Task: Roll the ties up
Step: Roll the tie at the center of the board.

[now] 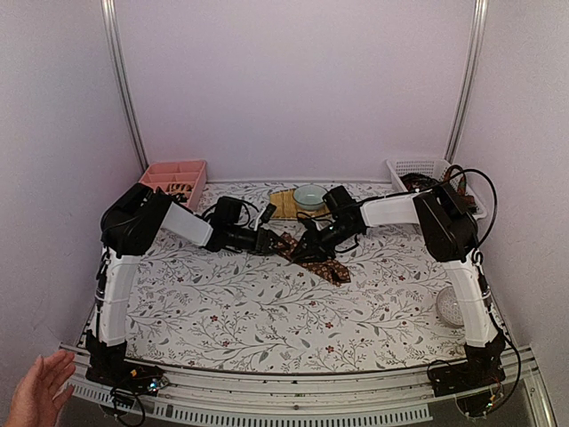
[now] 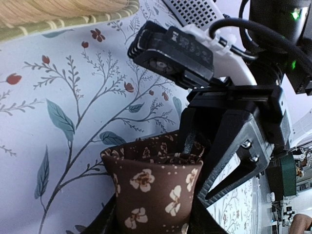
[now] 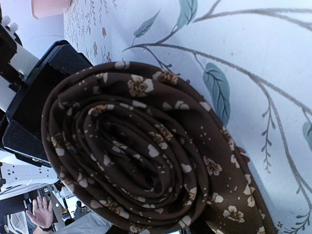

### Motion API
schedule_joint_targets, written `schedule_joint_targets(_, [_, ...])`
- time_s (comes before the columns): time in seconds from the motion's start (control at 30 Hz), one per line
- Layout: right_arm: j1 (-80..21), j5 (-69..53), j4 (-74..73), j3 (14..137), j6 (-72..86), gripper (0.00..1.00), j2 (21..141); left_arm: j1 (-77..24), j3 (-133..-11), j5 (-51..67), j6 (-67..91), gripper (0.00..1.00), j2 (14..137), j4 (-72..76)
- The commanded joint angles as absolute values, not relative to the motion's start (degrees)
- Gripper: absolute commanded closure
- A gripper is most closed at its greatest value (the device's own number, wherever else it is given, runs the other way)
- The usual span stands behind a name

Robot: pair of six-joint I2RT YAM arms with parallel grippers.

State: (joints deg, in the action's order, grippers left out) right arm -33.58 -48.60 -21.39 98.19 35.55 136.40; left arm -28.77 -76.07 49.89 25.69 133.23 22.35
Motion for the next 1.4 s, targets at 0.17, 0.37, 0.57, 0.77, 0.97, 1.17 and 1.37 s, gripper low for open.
schedule_joint_targets(0.17, [-33.0,-44.1,-26.0,99.9,30.4,0.62,137.8,-29.7,-72.2,46.3,31.5,0.69,133.4,26.2])
schedule_joint_targets(0.37, [-33.6,-43.5,-30.0,100.0,19.4,0.52,127.1,-28.9,-71.2,44.3,34.4,0.69,133.0,27.7])
schedule_joint_targets(0.57, [-35.7,-39.9,-33.2,96.9,3.8,0.47,118.5,-28.5,-70.6,43.5,35.9,0.68,133.3,28.5])
schedule_joint_targets(0.77, [-36.5,-32.4,-29.4,91.6,-5.1,0.47,115.4,-28.2,-70.5,43.2,37.1,0.67,133.2,28.5])
schedule_joint_targets(0.97, [-37.6,-22.7,-28.3,91.6,-8.3,0.41,120.9,-28.1,-70.3,43.6,38.0,0.66,133.5,29.2])
schedule_joint_targets(1.17, [-38.0,-16.8,-28.6,93.4,-10.1,0.4,126.6,-28.0,-70.3,43.8,38.4,0.66,133.8,29.3])
schedule_joint_targets(1.37, [-40.3,-15.1,-29.1,92.1,-12.0,0.42,128.6,-28.0,-70.3,43.2,38.9,0.66,133.7,29.1])
